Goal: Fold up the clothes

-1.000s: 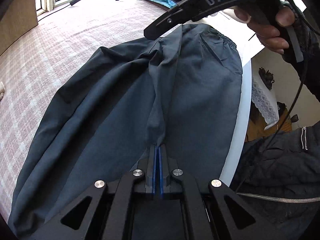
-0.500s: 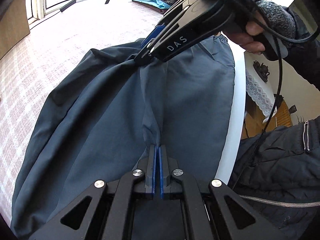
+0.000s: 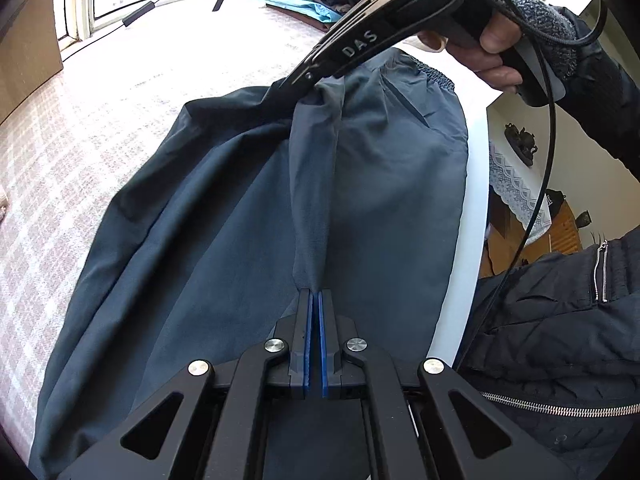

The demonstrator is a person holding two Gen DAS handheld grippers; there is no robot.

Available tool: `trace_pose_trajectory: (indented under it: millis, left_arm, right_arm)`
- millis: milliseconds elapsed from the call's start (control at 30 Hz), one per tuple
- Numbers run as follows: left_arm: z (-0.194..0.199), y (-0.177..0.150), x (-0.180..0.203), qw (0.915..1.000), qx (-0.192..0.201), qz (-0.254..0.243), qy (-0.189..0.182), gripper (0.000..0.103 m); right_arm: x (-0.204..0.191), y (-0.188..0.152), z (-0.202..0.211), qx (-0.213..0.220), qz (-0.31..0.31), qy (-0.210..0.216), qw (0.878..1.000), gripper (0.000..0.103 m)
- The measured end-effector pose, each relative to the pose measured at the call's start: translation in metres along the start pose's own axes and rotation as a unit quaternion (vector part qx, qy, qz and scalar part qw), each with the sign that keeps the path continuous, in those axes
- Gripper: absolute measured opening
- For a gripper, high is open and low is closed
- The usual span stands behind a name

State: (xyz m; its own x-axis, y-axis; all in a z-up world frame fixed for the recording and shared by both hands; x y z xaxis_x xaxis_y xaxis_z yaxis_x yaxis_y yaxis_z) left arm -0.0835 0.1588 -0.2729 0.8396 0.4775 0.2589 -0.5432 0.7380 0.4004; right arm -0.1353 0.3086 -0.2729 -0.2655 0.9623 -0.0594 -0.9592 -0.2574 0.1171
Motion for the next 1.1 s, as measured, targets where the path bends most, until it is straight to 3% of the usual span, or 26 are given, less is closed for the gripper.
trace_pose_trajectory:
  millis: [167, 300, 400, 567, 633, 733, 867, 967, 1000, 1033, 1100]
  left_arm:
    - [0.013, 0.012, -0.014, 0.9994, 0.016, -0.006, 0.031, 0.002]
    - [0.017, 0.03, -0.05, 0.9942, 0.03, -0.001, 0.103, 0.006]
    - [0.008, 0.042, -0.093, 0.9825, 0.027, 0.025, 0.183, 0.006]
    - [0.011, 0.041, -0.122, 0.9818, 0.025, 0.077, 0.172, 0.009]
    - [0.018, 0.038, -0.121, 0.9812, 0.029, 0.072, 0.176, 0.009]
    - [0.029, 0.034, -0.12, 0.9808, 0.03, 0.067, 0.18, 0.009]
    - [0.044, 0.028, -0.118, 0.9819, 0.036, 0.085, 0.165, 0.009]
    - [0.059, 0.014, -0.122, 0.9782, 0.042, 0.119, 0.165, 0.009]
    - [0.064, 0.009, -0.123, 0.9767, 0.044, 0.131, 0.164, 0.009]
    - [0.071, 0.0, -0.126, 0.9742, 0.044, 0.145, 0.168, 0.009]
    - [0.083, -0.022, -0.128, 0.9688, 0.046, 0.173, 0.172, 0.008]
  right_arm:
    - [0.018, 0.013, 0.028, 0.036, -0.039, 0.039, 0.998, 0.004]
    - [0.038, 0.04, 0.028, 0.064, -0.08, 0.057, 0.993, 0.004]
    - [0.059, 0.069, 0.011, 0.089, -0.107, 0.056, 0.989, 0.005]
    - [0.072, 0.09, 0.006, 0.08, -0.123, 0.063, 0.987, 0.009]
    - [0.071, 0.08, 0.029, 0.109, -0.109, 0.067, 0.986, 0.009]
    - [0.058, 0.052, 0.039, 0.107, -0.095, 0.076, 0.987, 0.009]
    - [0.02, 0.025, 0.004, 0.067, -0.082, 0.115, 0.988, 0.009]
    - [0.012, 0.039, -0.034, 0.06, -0.073, 0.095, 0.991, 0.009]
    - [0.016, 0.044, -0.041, 0.064, -0.083, 0.084, 0.991, 0.003]
    - [0.024, 0.052, -0.039, 0.086, -0.098, 0.083, 0.988, 0.003]
    - [0.031, 0.055, -0.038, 0.078, -0.125, 0.1, 0.984, 0.003]
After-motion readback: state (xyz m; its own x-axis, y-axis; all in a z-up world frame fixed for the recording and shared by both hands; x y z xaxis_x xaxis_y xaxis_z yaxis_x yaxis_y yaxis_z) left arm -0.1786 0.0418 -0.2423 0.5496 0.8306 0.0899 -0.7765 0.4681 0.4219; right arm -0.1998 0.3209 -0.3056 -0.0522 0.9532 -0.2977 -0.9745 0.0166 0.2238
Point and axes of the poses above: each gripper's, at about its wrist camera, not at the fingertips, and z roughly against the way its jaws point, x to its right, y to its top, the point moved 7 cm from there along -z, roughly the way its jaws point, and after that the axes turned 4 degrees about y, right-handed, at the moved point
